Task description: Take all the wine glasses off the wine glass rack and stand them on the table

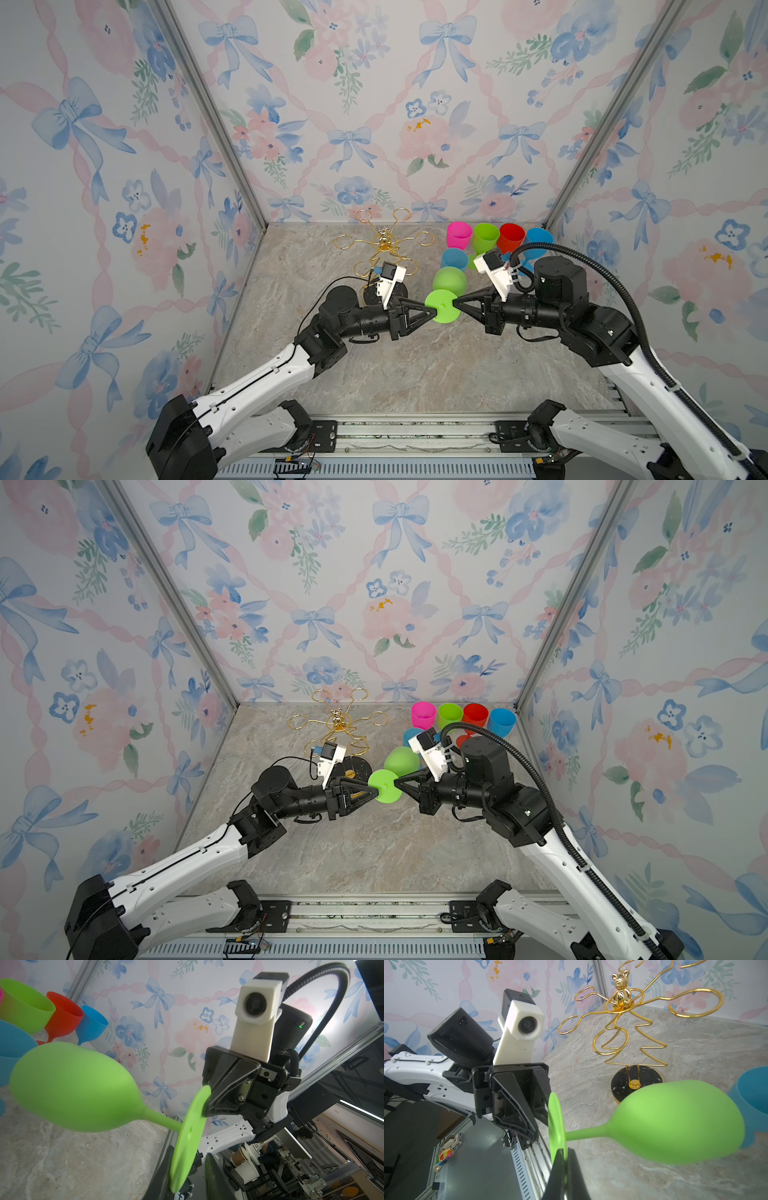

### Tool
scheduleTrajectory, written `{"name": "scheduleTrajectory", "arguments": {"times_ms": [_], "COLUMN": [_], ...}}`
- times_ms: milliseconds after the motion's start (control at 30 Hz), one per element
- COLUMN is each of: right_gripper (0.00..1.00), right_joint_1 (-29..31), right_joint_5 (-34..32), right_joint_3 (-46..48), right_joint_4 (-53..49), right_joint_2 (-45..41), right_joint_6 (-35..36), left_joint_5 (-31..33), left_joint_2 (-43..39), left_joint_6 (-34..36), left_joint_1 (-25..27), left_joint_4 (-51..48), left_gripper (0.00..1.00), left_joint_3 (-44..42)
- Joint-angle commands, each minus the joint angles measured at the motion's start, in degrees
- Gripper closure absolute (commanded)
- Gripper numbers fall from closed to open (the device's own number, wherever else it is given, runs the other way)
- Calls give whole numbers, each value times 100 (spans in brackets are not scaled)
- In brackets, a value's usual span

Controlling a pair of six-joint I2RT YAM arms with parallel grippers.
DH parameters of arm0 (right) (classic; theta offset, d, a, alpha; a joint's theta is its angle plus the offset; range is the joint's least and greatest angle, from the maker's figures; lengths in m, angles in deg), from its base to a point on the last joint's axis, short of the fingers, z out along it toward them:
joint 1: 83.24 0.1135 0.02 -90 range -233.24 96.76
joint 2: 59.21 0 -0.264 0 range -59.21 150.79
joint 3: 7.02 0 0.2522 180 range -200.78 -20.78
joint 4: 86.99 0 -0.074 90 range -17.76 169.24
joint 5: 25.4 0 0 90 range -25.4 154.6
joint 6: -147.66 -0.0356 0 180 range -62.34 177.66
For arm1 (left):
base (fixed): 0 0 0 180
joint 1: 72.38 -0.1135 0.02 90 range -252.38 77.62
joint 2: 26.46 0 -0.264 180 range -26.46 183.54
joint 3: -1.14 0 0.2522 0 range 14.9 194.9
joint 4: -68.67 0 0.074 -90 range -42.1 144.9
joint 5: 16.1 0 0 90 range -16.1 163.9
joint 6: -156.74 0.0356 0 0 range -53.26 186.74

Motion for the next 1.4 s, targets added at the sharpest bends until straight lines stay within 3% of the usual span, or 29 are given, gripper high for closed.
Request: {"name": "scheduleTrajectory", "arguments": {"times_ms": [0,400,600,1000,1167,1367], "right_gripper": [100,95,86,51,36,33], "right_joint_1": [80,93,82,54,-332,-1394], "right_joint_5": [65,58,11,-175,-200,249], "right_joint_3": [91,4,-117,-447,-609,-616], "right_joint_4": [182,78,-91,-539,-434,-358], "right_joint_2": [59,144,156,-111,-328,-347], "right_joint_6": [-37,25,33,43,-382,-1039], "left_joint_5": [-84,29,6,-139,-482,-855], "left_joint_2": [12,76,81,201,321,390], "left_joint_6": [-34,-87,-87,-61,10,692], "left_joint_1": [31,31,31,31,90,341], "left_joint_4": [193,213,214,228,229,232], "left_gripper": [78,99,100,100,100,100], "left_joint_3": [107,100,50,21,56,-5]}}
